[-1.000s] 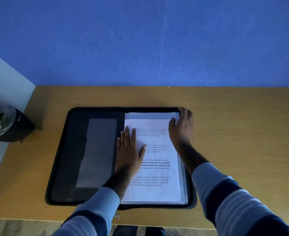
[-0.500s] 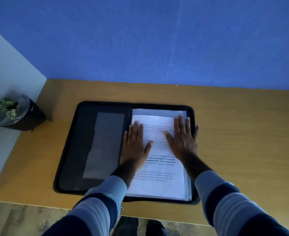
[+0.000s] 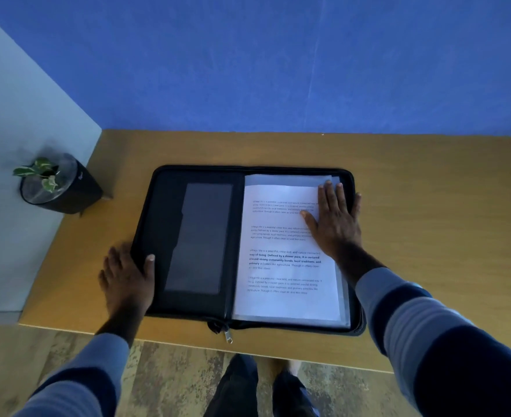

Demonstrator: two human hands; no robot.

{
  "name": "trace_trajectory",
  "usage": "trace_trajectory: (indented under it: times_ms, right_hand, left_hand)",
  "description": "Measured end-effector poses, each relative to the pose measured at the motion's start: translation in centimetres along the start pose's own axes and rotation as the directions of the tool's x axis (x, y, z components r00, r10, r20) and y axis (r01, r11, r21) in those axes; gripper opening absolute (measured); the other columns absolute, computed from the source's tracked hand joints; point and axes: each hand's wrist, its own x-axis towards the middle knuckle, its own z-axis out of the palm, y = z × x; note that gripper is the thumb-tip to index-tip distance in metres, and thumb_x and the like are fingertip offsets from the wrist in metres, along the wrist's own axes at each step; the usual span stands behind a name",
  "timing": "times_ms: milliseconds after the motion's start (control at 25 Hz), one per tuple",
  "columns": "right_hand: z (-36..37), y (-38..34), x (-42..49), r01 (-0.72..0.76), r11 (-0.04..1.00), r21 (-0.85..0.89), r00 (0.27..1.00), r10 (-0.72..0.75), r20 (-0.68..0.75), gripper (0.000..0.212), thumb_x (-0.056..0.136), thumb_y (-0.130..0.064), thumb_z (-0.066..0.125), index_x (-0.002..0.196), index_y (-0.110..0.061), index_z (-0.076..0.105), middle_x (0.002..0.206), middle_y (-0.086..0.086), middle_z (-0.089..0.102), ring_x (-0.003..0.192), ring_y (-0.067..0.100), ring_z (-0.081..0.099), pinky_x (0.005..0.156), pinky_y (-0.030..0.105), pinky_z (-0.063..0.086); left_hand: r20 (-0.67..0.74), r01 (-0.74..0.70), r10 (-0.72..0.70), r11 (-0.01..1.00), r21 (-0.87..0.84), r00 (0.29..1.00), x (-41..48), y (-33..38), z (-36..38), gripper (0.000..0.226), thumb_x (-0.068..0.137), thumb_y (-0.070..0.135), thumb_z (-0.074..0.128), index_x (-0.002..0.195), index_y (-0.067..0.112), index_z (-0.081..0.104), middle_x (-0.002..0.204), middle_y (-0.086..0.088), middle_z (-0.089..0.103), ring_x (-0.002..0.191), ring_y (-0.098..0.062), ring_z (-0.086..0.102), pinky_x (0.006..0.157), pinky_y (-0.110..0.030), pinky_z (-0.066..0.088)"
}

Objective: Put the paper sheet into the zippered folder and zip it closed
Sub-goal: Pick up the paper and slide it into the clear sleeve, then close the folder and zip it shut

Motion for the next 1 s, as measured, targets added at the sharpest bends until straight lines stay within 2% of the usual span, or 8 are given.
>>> trace_trajectory:
  times_ms: [200,360,520,640,720,800,880,1000]
  right_hand:
    - [-0.5,-0.6,-2.2,-0.1,0.993,0.07,0.994,0.103,-0.042,0.084,0.101,-0.066,0.015,0.162,-0.008,0.016,0.169,0.013,0.018,0.158,0.029,0.007,0.125,0.06,0.0]
    - [-0.6,-1.9,-6.3,-0.136,0.987,0.087,0.99,0.139,-0.033,0.083,0.1,-0.067,0.013,0.163,-0.013,0.014,0.17,0.011,0.016,0.158,0.027,0.004,0.126,0.056,-0.002]
    - [-0.4,-2.4,-9.5,-0.166,0.983,0.076,0.985,0.163,0.051,0.084,0.098,-0.07,0.01,0.163,-0.017,0.014,0.171,0.01,0.012,0.158,0.029,0.005,0.126,0.054,0.006]
    - [-1.0,-3.6,-10.6,-0.269,0.952,0.142,0.962,0.26,0.08,0.082,0.098,-0.07,0.014,0.163,-0.021,0.011,0.172,0.008,0.008,0.158,0.025,0.001,0.127,0.052,0.005]
    - [-1.8,-6.3,-11.2,-0.277,0.926,0.254,0.961,0.273,0.052,0.078,0.1,-0.069,0.017,0.163,-0.022,0.014,0.171,0.007,0.011,0.158,0.023,0.004,0.127,0.05,0.009]
    - [-2.6,-10.8,-12.0,-0.24,0.874,0.423,0.967,0.256,0.019,0.074,0.101,-0.067,0.022,0.161,-0.024,0.019,0.17,0.003,0.018,0.157,0.019,0.012,0.126,0.05,0.018]
    - [-3.2,-15.9,-12.8,-0.216,0.786,0.58,0.965,0.261,0.007,0.067,0.103,-0.062,0.032,0.16,-0.027,0.026,0.168,-0.002,0.026,0.155,0.016,0.021,0.124,0.048,0.026]
    - [-4.0,-22.6,-13.3,-0.179,0.682,0.71,0.975,0.221,0.033,0.068,0.101,-0.061,0.037,0.159,-0.027,0.028,0.166,-0.005,0.029,0.153,0.011,0.023,0.124,0.042,0.027]
  left_hand:
    - [0.064,0.016,-0.016,1.0,-0.003,0.998,2.9,-1.7,-2.1,0.053,0.101,0.039,0.05,0.144,0.009,0.045,0.141,-0.026,0.05,0.125,-0.049,0.046,0.102,-0.057,0.041]
    - [0.134,0.179,-0.14,0.916,-0.359,0.981,4.7,-0.6,-4.0,0.047,0.098,0.035,0.058,0.138,0.01,0.056,0.132,-0.021,0.062,0.12,-0.043,0.058,0.097,-0.046,0.047]
    - [0.272,0.251,-0.119,0.813,-0.525,0.955,5.9,-0.3,-5.0,0.039,0.099,0.036,0.058,0.127,0.01,0.068,0.128,-0.015,0.068,0.116,-0.036,0.063,0.101,-0.045,0.051]
    - [0.394,0.349,-0.098,0.688,-0.637,0.914,6.7,-0.7,-6.4,0.048,0.097,0.045,0.059,0.129,0.01,0.067,0.129,-0.013,0.068,0.116,-0.034,0.063,0.104,-0.048,0.05]
    - [0.457,0.372,-0.018,0.609,-0.7,0.889,6.6,-0.8,-7.7,0.057,0.095,0.057,0.056,0.132,0.014,0.064,0.13,-0.01,0.066,0.117,-0.032,0.063,0.103,-0.049,0.05]
    - [0.526,0.43,0.109,0.451,-0.782,0.843,6.2,-0.8,-9.3,0.071,0.092,0.07,0.049,0.137,0.016,0.058,0.134,-0.008,0.063,0.12,-0.029,0.061,0.101,-0.049,0.05]
    - [0.561,0.491,0.274,0.284,-0.823,0.781,5.9,-0.8,-10.5,0.092,0.086,0.081,0.04,0.15,0.015,0.043,0.145,-0.009,0.055,0.131,-0.029,0.054,0.11,-0.053,0.041]
    - [0.524,0.522,0.466,0.148,-0.84,0.713,5.2,-0.8,-12.0,0.101,0.085,0.088,0.026,0.158,0.018,0.03,0.154,-0.01,0.049,0.14,-0.029,0.047,0.117,-0.056,0.031]
